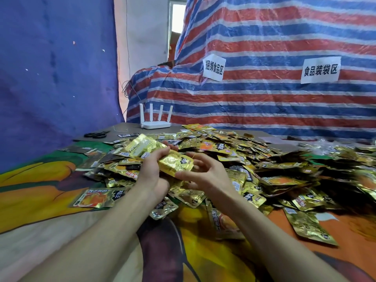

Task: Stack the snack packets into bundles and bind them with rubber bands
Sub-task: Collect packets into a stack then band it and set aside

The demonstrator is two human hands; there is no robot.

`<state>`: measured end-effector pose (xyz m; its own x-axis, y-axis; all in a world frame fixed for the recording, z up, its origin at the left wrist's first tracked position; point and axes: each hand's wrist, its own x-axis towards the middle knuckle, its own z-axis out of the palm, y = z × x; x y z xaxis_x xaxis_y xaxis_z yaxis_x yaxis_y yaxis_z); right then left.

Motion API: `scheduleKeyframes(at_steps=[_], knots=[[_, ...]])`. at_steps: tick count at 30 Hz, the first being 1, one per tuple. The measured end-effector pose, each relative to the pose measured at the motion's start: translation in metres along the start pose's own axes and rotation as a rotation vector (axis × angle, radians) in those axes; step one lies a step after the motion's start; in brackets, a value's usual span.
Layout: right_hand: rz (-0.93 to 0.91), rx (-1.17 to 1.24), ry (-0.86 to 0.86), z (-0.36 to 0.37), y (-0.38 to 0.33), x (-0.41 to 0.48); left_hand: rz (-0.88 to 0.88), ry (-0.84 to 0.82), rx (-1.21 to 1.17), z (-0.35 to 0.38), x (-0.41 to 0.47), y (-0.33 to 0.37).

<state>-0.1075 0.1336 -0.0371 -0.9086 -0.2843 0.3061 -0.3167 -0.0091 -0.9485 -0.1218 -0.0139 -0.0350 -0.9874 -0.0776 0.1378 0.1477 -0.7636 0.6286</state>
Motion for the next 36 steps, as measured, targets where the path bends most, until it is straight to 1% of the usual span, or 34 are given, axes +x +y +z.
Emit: scheduleKeyframes(at_steps=[2, 4, 6, 10, 13, 17, 20, 23, 25, 26, 29, 33, 36], knots=[[-0.038, 0.035, 0.027, 0.005, -0.001, 0.000, -0.024, -0.034, -0.037, 0.005, -0.003, -0.002], [-0.081, 0.110, -0.002, 0.008, -0.001, -0.001, -0.050, -0.042, -0.069, 0.011, -0.007, -0.005], [-0.102, 0.116, -0.002, 0.012, 0.000, -0.005, -0.040, -0.039, -0.104, 0.016, -0.009, -0.009], [-0.111, 0.057, 0.060, 0.015, 0.004, -0.008, 0.045, -0.067, 0.003, 0.017, -0.013, -0.010], [-0.130, 0.115, 0.062, 0.018, 0.009, -0.007, 0.024, -0.090, 0.039, 0.018, -0.015, -0.008], [-0.172, 0.198, 0.055, 0.011, 0.012, -0.005, -0.023, -0.221, 0.039, 0.021, -0.020, -0.006], [-0.136, 0.284, 0.026, 0.008, 0.009, -0.004, -0.059, -0.283, 0.022, 0.023, -0.022, -0.006], [-0.026, 0.576, -0.097, 0.001, 0.004, -0.001, -0.085, -0.329, -0.030, 0.021, -0.023, -0.003], [0.054, 0.761, -0.125, -0.007, 0.001, 0.001, -0.091, -0.353, -0.046, 0.019, -0.025, 0.000], [0.070, 0.788, -0.121, -0.010, 0.000, 0.002, -0.093, -0.366, -0.039, 0.019, -0.026, 0.001], [0.078, 0.736, -0.112, -0.013, -0.004, 0.002, -0.102, -0.382, -0.003, 0.020, -0.028, 0.001], [0.077, 0.761, -0.078, -0.013, -0.004, 0.003, -0.124, -0.389, -0.042, 0.021, -0.029, 0.000], [0.135, 0.795, -0.098, -0.015, -0.003, 0.003, -0.108, -0.363, -0.064, 0.020, -0.025, 0.000]])
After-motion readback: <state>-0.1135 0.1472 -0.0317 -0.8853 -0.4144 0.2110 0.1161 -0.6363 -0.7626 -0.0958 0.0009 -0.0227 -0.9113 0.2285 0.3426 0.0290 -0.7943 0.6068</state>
